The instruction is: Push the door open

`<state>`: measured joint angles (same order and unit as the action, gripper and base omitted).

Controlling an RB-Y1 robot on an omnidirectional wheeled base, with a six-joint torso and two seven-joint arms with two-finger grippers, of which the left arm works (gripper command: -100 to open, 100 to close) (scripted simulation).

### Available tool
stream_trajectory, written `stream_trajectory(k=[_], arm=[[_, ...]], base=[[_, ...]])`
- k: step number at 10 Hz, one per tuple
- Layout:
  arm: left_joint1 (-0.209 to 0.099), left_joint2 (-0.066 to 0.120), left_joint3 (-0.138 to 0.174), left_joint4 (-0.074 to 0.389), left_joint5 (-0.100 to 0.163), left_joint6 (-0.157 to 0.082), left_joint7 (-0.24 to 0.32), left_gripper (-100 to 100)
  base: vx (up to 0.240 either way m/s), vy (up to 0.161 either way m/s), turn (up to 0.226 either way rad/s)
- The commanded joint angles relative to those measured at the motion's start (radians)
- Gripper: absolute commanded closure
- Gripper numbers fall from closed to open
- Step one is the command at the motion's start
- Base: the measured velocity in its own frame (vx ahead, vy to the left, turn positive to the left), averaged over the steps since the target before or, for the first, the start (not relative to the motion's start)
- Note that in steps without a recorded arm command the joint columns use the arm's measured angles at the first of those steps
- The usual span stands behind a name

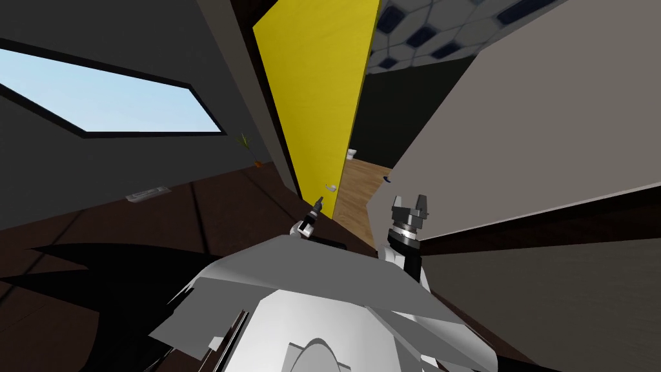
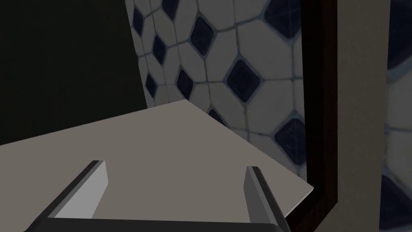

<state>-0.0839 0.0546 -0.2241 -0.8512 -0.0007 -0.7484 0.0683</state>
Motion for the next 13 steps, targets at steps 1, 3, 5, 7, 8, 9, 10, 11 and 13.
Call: stream_trajectory(k=[1,3,5,7,8,9,10,11,13], arm=[[-0.014,-0.005,-0.005,0.031,-0.003,-0.005,0.000,-100],[-0.032,-0.012,-0.011,0.073,-0.006,-0.014,0.001,-100],[-0.047,-0.018,-0.016,0.108,-0.009,-0.022,0.001,-100],[-0.061,-0.024,-0.021,0.141,-0.012,-0.029,0.001,-100],[-0.068,-0.027,-0.024,0.158,-0.013,-0.033,0.002,-100],[-0.079,-0.033,-0.027,0.184,-0.015,-0.039,0.002,-100],[-0.084,-0.036,-0.029,0.196,-0.016,-0.041,0.002,-100],[-0.094,-0.041,-0.032,0.219,-0.018,-0.046,0.002,-100],[-0.101,-0.045,-0.035,0.234,-0.019,-0.050,0.003,-100]], base=[[0.074,0.087,-0.049],[0.066,0.074,-0.045],[0.063,0.068,-0.044],[0.056,0.074,-0.033],[0.055,0.071,-0.037],[0.083,0.065,-0.053],[0.080,0.066,-0.032],[0.069,0.081,-0.034],[0.053,0.059,-0.028]])
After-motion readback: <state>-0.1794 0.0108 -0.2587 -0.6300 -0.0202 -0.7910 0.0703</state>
